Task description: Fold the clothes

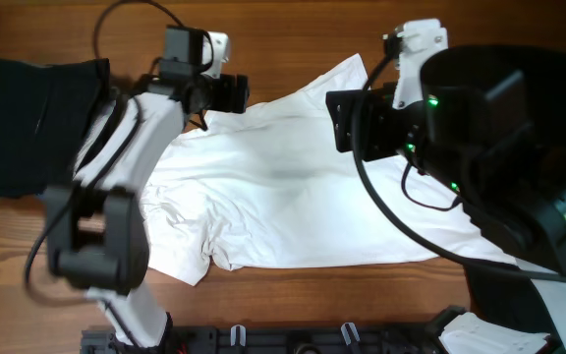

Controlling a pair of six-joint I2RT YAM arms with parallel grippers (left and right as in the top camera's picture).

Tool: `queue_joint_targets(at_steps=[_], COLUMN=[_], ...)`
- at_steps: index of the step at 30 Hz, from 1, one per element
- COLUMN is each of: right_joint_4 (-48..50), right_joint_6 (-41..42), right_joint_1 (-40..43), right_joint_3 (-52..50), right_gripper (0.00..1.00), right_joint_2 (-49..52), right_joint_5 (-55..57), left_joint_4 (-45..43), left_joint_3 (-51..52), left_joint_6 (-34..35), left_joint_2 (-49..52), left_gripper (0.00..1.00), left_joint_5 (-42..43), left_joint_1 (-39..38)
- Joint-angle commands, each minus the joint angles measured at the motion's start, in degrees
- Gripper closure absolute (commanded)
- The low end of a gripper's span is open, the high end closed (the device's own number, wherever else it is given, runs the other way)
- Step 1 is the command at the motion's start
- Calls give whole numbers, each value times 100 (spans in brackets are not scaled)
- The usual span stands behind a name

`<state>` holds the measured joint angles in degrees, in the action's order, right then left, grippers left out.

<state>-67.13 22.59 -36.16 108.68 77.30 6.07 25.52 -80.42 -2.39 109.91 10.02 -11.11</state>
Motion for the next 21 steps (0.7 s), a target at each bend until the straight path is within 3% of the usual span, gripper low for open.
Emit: queue_joint_targets(at_steps=[1,5,8,14,21], right_joint_4=[-173,-374,-459,-474,-501], right_joint_6=[162,162,162,308,487], right_joint_1=[20,20,20,20,50], right_joint_3=[33,33,33,33,33], right_gripper=[16,15,15,15,15], right_joint_2=[127,269,369,518,625], right_joint_5=[168,170,170,341,673], left_joint_4=[-260,-393,-354,-151,-520], left_joint_3=[-11,-11,-11,-13,-787], left_joint_6=[-498,-949,-1036,-1027,238], left_joint_2=[667,918,940,935,750], left_gripper=[11,15,28,93,96], left_joint_5=[-162,-181,-223,-227,-2118], left_joint_1=[4,4,4,17,584])
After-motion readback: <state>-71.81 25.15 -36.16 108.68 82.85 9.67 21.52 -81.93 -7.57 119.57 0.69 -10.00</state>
